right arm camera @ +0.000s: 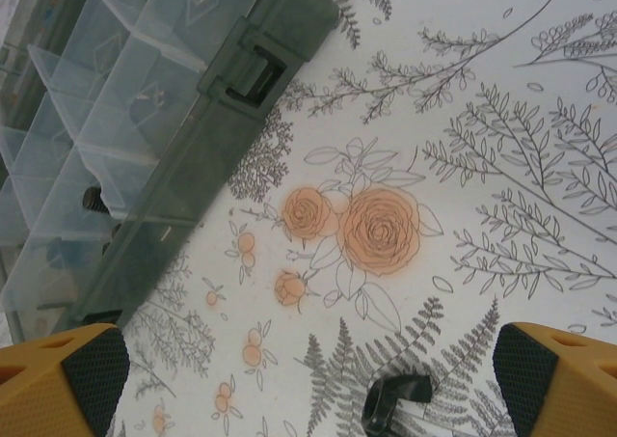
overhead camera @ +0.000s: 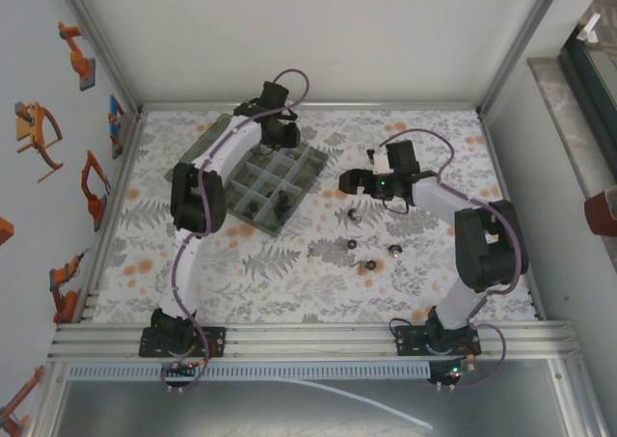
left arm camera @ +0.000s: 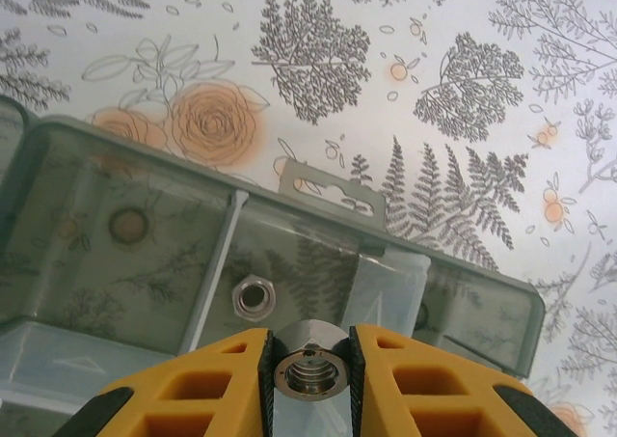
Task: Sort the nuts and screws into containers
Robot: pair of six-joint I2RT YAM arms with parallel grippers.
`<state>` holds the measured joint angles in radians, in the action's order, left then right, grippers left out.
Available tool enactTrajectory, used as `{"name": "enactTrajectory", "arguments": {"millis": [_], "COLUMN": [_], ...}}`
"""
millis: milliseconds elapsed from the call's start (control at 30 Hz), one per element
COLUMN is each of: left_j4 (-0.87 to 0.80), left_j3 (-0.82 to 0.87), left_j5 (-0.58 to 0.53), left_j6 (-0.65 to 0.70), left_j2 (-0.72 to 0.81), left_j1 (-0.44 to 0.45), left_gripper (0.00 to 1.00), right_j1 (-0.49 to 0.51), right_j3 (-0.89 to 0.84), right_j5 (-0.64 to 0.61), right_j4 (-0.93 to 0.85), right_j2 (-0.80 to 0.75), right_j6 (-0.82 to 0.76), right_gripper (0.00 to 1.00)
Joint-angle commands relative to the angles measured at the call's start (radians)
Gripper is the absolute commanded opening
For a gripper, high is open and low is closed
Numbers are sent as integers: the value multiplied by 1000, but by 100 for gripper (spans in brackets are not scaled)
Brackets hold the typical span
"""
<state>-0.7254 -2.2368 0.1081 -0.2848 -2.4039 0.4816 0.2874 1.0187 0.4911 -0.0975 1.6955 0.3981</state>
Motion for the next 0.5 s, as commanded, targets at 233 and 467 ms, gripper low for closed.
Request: {"name": "enactTrajectory", "arguments": {"millis": [233, 467], "left_j4": [55, 88], "left_j3": [-11, -7], "left_j5": [-49, -39], "left_j6": [122, 149], "left_j2": [-45, 0], "left_j1": [-8, -15], "left_gripper": [22, 22], "right_j1": [-5, -3], "right_j3": [-23, -14], "right_j5": [-85, -94], "right_j4": [179, 125], "right_j2": [10, -7], "right_j6": [120, 121], "right_gripper": [98, 98]}}
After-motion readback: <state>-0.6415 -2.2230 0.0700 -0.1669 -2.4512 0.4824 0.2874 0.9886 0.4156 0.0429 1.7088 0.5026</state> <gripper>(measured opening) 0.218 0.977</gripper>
